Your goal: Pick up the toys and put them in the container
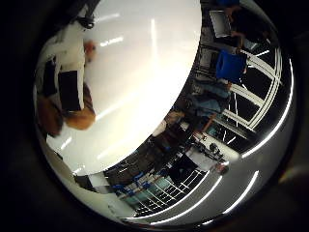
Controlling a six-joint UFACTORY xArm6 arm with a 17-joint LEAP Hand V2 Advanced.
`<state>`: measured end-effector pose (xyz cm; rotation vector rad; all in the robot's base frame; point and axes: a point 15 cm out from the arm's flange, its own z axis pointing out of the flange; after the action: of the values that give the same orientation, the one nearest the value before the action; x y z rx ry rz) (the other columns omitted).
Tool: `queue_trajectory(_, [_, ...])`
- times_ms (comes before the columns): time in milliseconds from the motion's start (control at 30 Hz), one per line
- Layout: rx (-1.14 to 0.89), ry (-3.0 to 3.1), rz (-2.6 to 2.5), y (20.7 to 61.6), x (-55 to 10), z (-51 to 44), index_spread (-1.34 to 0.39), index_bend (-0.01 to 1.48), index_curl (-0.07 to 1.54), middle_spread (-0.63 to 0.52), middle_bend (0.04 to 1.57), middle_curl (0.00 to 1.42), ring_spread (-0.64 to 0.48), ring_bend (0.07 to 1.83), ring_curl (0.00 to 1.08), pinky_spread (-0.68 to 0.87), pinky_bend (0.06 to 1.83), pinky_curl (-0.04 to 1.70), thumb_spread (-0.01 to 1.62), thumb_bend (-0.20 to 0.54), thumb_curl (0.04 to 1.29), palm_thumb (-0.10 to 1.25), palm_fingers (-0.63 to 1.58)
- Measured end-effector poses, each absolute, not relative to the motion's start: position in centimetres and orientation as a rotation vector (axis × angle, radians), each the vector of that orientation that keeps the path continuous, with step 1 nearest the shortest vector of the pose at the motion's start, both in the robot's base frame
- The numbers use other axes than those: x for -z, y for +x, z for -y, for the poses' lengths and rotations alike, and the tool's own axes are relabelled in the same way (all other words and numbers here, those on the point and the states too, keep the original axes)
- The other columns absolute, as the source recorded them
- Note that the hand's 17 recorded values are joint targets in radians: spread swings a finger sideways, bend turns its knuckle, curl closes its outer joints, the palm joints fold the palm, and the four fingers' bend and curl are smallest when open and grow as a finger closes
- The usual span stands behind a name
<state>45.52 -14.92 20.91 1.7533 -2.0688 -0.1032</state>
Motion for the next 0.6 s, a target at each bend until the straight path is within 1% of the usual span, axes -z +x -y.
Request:
queue_trajectory(267, [0.061, 1.8, 2.095, 44.6, -27.6, 14.8, -0.5, 0.9, 1.24, -0.49, 1.19, 1.35, -0.3, 1.65, 0.92, -0.18, 1.76, 0.99, 0.79, -0.013, 0.65, 1.22, 0.38])
queue_trajectory(600, [0.036, 1.867, 2.116, 43.2, -32.3, 13.3, -0.51, 0.86, 1.29, -0.48, 1.15, 1.35, -0.28, 1.67, 0.89, -0.18, 1.77, 0.95, 0.75, -0.014, 0.71, 1.22, 0.39])
